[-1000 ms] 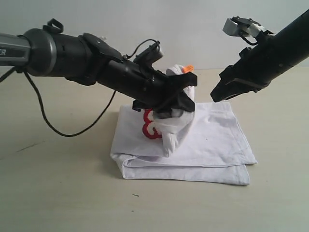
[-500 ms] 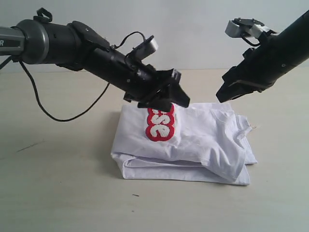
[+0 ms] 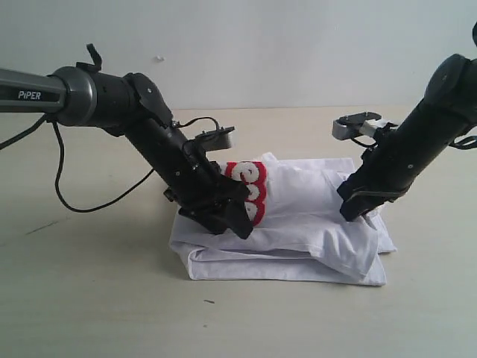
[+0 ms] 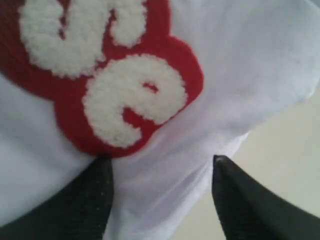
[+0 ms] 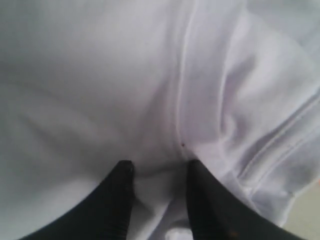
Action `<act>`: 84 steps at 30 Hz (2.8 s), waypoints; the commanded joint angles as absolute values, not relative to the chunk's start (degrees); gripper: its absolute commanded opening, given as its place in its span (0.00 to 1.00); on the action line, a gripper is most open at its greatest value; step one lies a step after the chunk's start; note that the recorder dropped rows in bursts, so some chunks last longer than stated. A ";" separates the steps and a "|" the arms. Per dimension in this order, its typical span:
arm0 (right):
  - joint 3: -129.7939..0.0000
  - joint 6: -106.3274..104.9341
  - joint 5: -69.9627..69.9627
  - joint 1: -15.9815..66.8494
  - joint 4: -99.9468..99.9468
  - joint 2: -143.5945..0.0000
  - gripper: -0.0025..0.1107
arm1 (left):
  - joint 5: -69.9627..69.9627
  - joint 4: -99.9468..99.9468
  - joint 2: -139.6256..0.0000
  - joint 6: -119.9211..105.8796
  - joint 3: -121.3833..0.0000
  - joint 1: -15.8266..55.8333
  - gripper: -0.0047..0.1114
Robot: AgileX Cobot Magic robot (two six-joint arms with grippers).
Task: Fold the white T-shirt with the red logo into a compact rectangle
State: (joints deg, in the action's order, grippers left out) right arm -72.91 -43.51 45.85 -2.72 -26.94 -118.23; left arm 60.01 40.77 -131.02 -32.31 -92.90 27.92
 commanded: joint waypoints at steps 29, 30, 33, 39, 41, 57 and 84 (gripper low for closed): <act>-72.92 -62.54 57.23 5.59 -40.27 -116.39 0.34 | 67.02 30.00 -130.19 -30.90 -92.53 22.90 0.54; -72.92 -60.87 57.00 7.27 -37.25 -117.98 0.34 | 67.31 30.00 -130.19 -30.79 -92.53 22.90 0.54; -72.92 -55.94 56.80 8.51 -29.52 -119.46 0.34 | 67.65 28.91 -130.19 -30.79 -92.53 22.90 0.54; -72.92 -42.36 52.92 8.63 -17.67 -118.10 0.34 | 68.44 26.68 -130.19 -30.79 -92.53 22.25 0.54; -73.03 -42.97 51.91 8.63 -20.25 -116.72 0.34 | 69.17 27.65 -129.01 -31.04 -92.53 22.14 0.54; -73.03 -54.62 57.08 8.63 -35.01 -110.85 0.34 | 69.96 21.38 -120.31 -31.04 -86.99 22.14 0.35; -73.03 -53.87 55.48 8.63 -35.32 -110.66 0.34 | 68.73 20.72 -118.39 -30.17 -80.90 19.99 0.43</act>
